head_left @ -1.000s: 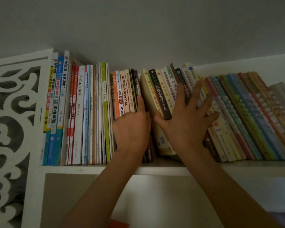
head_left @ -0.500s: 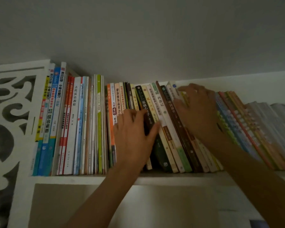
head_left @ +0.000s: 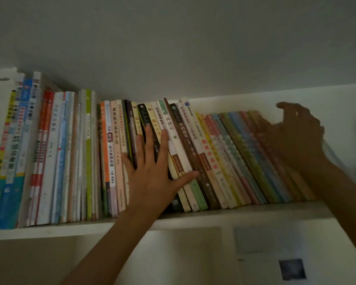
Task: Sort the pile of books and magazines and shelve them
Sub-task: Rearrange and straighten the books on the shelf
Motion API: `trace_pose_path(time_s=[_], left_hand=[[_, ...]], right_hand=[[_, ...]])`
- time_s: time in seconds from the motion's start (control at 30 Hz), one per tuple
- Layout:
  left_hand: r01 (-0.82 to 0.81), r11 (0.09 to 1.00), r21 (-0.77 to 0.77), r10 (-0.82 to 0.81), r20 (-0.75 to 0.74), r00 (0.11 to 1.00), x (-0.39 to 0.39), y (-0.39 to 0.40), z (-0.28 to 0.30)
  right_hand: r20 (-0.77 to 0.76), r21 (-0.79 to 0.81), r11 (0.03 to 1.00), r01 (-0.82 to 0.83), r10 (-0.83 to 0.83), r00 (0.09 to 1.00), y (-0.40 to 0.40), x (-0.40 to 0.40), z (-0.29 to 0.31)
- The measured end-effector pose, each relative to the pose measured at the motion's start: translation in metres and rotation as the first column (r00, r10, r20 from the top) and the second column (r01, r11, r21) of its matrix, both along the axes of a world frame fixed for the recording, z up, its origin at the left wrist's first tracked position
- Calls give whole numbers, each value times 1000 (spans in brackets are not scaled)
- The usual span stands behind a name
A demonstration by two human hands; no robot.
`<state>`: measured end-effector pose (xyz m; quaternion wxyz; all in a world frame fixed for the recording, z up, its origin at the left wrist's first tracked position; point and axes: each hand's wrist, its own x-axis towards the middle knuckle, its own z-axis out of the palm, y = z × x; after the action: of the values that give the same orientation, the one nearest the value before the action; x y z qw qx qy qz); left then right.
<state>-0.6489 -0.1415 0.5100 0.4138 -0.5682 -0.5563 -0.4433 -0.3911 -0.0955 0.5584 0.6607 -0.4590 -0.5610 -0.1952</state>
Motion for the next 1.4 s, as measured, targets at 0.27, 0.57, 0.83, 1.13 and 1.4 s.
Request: trace_pose_path(time_s=[0.27, 0.57, 0.83, 1.13, 1.4], left_hand=[[3, 998, -65, 0, 51, 999, 23, -8, -8], [-82, 975, -207, 63, -93, 994, 29, -4, -5], [-67, 979, -194, 31, -182, 983, 9, -5, 0], [0, 984, -176, -12, -70, 997, -7, -17, -20], [-39, 971, -234, 28, -53, 998, -14, -21, -20]], right_hand=[[-95, -269, 958, -104, 81, 992, 4, 52, -44], [210, -394, 916, 70, 15, 978, -11, 65, -51], [32, -285, 957, 58, -51, 998, -3, 44, -62], [297, 236, 957, 171, -238, 925, -34, -28, -79], [635, -248, 956, 155, 39, 771, -56, -78, -58]])
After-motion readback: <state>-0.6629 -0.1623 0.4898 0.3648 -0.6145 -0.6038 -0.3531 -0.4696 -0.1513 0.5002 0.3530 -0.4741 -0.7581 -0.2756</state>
